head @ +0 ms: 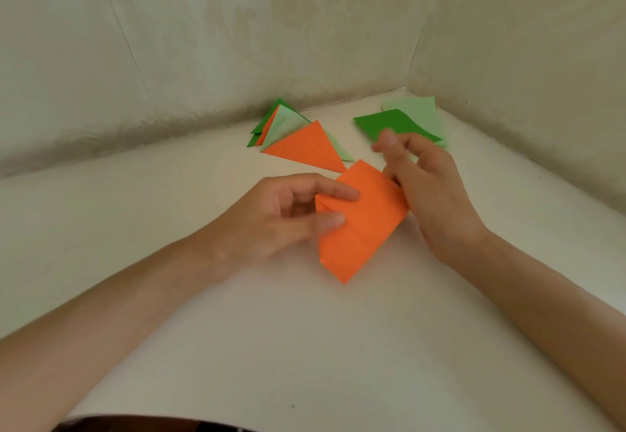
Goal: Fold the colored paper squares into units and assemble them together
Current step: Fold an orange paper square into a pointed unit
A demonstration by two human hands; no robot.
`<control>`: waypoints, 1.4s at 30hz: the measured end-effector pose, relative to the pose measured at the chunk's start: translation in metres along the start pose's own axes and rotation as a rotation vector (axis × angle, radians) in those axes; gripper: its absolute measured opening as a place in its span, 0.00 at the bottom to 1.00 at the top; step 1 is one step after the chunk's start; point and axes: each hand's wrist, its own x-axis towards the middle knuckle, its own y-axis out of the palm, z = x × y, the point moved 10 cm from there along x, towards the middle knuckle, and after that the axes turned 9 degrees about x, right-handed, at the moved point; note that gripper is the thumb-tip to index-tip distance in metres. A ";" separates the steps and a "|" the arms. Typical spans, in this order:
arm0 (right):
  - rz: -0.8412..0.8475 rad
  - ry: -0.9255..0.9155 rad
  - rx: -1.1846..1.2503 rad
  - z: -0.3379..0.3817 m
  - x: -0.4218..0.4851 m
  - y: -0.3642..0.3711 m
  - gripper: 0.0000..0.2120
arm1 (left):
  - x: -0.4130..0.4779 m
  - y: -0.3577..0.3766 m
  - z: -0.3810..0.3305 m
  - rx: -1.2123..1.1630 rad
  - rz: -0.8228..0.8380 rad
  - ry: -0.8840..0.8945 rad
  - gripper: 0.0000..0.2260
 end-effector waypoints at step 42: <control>0.278 0.137 0.184 -0.011 -0.029 0.046 0.05 | -0.004 -0.028 -0.006 -0.277 -0.302 0.068 0.10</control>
